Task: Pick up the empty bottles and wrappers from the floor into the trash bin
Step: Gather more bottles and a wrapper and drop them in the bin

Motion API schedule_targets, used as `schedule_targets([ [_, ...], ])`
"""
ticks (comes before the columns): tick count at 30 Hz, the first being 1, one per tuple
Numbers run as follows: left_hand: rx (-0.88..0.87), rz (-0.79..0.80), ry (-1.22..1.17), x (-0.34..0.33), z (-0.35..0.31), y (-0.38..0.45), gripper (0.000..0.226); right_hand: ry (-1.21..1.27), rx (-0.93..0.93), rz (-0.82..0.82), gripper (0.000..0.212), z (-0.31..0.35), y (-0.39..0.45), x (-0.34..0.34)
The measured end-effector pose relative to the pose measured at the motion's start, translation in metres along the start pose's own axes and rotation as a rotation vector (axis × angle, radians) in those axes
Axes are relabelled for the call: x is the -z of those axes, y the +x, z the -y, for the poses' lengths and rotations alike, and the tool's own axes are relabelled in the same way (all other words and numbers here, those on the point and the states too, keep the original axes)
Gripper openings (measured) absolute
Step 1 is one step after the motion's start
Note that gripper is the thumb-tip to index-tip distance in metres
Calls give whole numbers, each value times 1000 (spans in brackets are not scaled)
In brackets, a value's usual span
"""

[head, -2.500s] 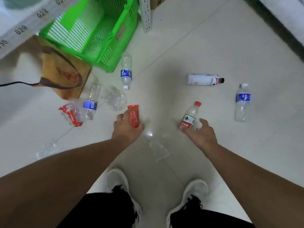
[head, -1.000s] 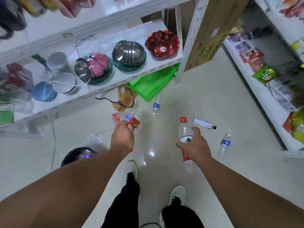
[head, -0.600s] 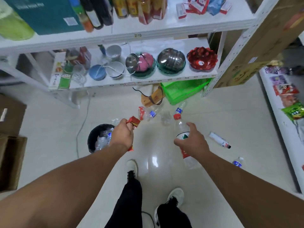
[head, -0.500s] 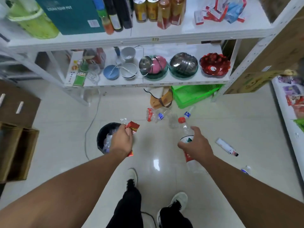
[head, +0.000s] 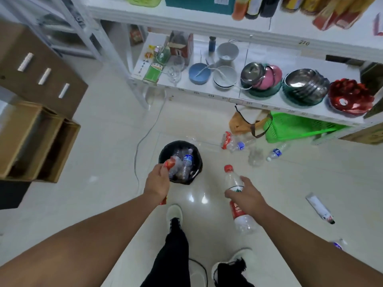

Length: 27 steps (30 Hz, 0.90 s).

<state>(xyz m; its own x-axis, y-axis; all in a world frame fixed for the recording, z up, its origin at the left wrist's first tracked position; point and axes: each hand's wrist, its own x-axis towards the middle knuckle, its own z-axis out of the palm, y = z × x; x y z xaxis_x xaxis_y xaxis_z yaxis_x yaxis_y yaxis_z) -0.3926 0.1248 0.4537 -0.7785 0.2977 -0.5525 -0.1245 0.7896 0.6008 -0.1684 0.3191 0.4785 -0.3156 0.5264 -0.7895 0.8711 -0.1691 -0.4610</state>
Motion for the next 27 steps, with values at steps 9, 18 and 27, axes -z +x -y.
schedule_targets([
  [9, -11, 73, -16, 40, 34, 98, 59, 51, -111, 12, 76, 71, 62, -90],
  [18, 83, 58, -15, -41, 79, 191, 46, -64, -57, 70, 52, 79, 198, -144],
  [27, 36, 31, 96, -155, 146, 296, 63, -111, 93, 122, 92, 45, 345, -241],
])
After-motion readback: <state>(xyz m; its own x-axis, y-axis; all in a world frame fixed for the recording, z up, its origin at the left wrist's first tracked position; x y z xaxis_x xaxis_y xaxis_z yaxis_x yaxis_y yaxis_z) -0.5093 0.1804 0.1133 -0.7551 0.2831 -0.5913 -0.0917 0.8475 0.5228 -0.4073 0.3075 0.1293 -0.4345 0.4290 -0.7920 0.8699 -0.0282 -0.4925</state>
